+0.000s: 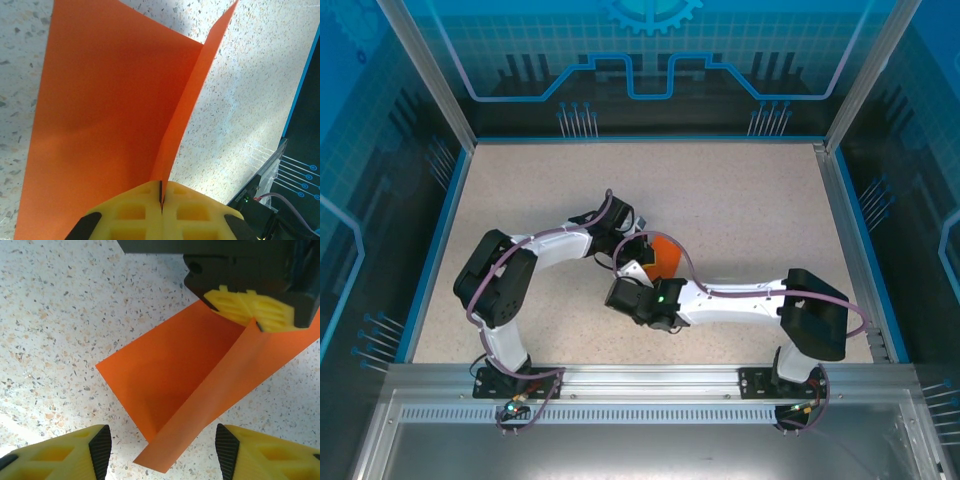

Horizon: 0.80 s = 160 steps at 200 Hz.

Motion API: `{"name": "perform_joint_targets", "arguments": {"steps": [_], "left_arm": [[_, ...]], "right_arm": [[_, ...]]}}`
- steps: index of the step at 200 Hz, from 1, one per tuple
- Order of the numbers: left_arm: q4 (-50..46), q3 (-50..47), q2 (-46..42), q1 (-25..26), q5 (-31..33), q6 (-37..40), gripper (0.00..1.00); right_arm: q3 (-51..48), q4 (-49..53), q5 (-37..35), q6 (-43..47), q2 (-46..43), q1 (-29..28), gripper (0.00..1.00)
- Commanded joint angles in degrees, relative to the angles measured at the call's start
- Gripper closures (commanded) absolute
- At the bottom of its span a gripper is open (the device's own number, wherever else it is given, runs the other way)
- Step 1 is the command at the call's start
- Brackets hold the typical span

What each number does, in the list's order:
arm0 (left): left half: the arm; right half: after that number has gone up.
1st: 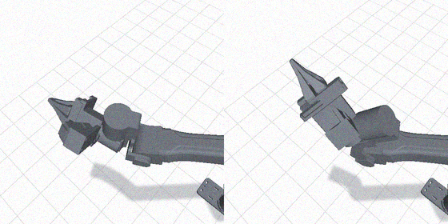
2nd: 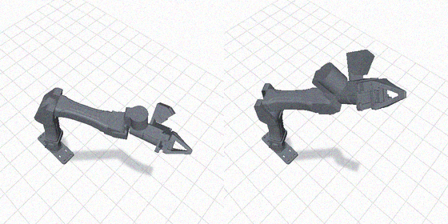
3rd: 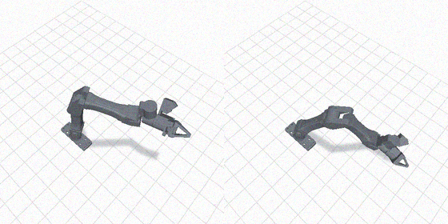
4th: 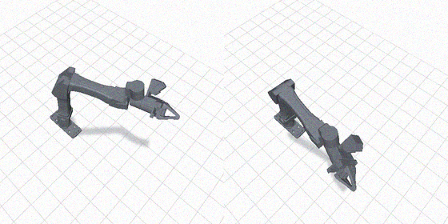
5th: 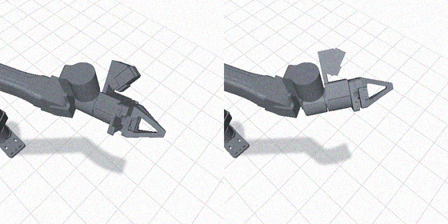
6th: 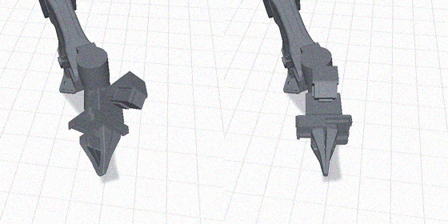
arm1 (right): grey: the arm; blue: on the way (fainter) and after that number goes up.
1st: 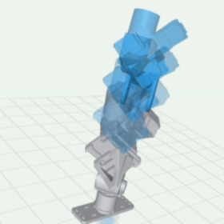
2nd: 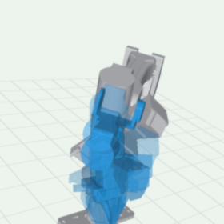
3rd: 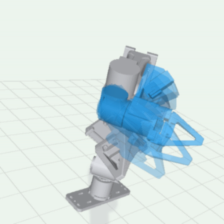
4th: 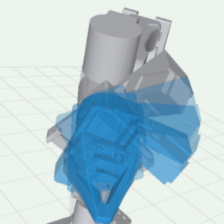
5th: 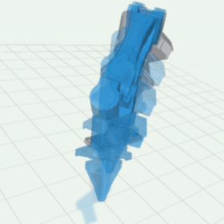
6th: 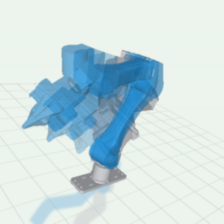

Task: Fold a paper plane with a square sheet of paper (pick it up from the middle)
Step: Fold the triangle a second time at the center of the table.

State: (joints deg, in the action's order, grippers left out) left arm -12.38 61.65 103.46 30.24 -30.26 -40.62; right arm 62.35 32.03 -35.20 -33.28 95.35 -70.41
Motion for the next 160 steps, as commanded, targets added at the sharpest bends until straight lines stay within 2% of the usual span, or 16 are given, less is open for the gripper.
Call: {"name": "perform_joint_targets", "arguments": {"steps": [1, 29, 59, 92, 123, 133, 149, 160], "left_arm": [[0.38, -0.92, -0.18, 0.35, 0.2, -1.29, 1.0], [0.38, -0.83, -0.14, 0.35, 0.2, -1.38, 1.0], [0.16, -0.56, 0.08, 0.28, 0.2, -1.27, 0.99], [0.08, -0.13, 0.23, 0.3, 0.4, -1.53, 0.96], [0.17, -0.55, -0.98, 0.35, 2.27, -2.49, 0.86], [-0.4, -1.04, -1.75, 0.35, 4.45, -3.31, 0.75], [-0.58, -2.24, -3.66, 0.35, 7.05, -3.81, 0.71], [-0.8, -3.16, -5.09, 0.28, 8.95, -4.16, 0.63]], "right_arm": [[1.73, 2.16, -2.4, -1.44, 0.98, -1.26, 0.47], [2.33, 3.3, -3.13, -2.31, 2.01, -1.3, 0.61], [2.43, 3.3, -3.19, -2.47, 1.9, -1.31, 0.66], [2.52, 3.93, -3.99, -3.09, 1.77, -1.31, 0.84], [1.02, 1.28, 0.3, -2.34, 0.76, 0.37, 0.98], [-0.07, -0.64, 2.46, -2.02, 0.01, 1.05, 0.99], [-2.56, -4.86, 7.46, -1.28, -1.87, 2.8, 0.99], [-4.62, -7.65, 10.75, -1.43, -3.36, 4.14, 0.99]]}}
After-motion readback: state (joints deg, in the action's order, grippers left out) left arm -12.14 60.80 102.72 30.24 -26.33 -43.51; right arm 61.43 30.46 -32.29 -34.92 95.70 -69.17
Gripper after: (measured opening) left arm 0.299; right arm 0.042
